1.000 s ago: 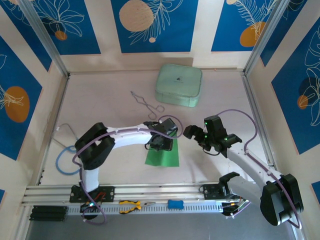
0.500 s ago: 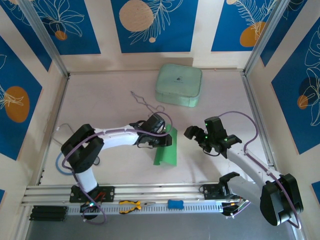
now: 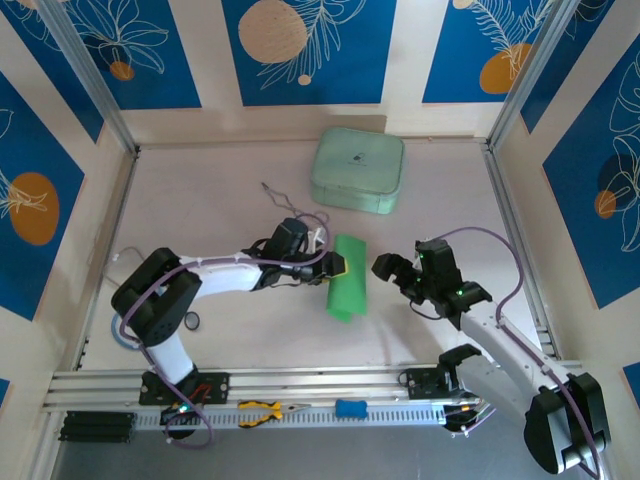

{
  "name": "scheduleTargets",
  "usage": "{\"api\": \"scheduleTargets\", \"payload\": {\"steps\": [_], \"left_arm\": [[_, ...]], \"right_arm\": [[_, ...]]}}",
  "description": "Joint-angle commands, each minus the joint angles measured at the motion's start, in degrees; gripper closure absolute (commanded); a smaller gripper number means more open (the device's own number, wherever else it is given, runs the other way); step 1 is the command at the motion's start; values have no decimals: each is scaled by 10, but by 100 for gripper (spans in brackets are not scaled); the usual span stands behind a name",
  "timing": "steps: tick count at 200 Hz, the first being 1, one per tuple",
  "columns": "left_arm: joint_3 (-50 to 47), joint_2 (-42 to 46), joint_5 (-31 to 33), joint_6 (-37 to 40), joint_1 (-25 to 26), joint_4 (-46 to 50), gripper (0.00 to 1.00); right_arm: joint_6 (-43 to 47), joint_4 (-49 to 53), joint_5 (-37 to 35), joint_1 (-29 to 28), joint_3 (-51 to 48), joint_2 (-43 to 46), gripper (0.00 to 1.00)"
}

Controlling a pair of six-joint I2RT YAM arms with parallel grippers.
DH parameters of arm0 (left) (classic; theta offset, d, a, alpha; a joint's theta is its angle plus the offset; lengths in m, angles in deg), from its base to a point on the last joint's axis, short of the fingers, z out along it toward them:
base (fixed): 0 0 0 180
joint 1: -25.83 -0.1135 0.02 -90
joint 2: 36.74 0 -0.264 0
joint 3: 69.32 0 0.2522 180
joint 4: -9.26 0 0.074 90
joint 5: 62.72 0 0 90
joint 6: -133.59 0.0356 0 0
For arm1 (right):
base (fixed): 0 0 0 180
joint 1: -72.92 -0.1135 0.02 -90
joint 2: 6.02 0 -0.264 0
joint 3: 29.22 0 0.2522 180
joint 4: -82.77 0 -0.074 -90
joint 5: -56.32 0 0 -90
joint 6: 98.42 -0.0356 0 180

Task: Fold a paper plane with a square sheet of paper (pick it up from the middle)

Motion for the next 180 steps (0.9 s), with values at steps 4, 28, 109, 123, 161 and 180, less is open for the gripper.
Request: {"api": "scheduleTargets", "payload": {"steps": [4, 28, 109, 123, 161, 180], "left_arm": [[-22, -19, -20, -15, -16, -40, 62], [-24, -40, -17, 8, -21, -21, 62], [-39, -47, 40, 33, -23, 21, 61], [-53, -39, 51, 20, -23, 5, 61], [-76, -31, 88, -28, -20, -24, 61], [-74, -35, 96, -42, -11, -41, 61]], "right_arm": [[18, -69, 78, 9, -19, 12, 10], [41, -104, 138, 13, -20, 10, 14], [43, -120, 162, 10, -19, -32, 24], [43, -121, 167, 6, -14, -50, 24], [45, -127, 175, -8, 0, -88, 24], [45, -129, 175, -12, 2, -98, 24]]}}
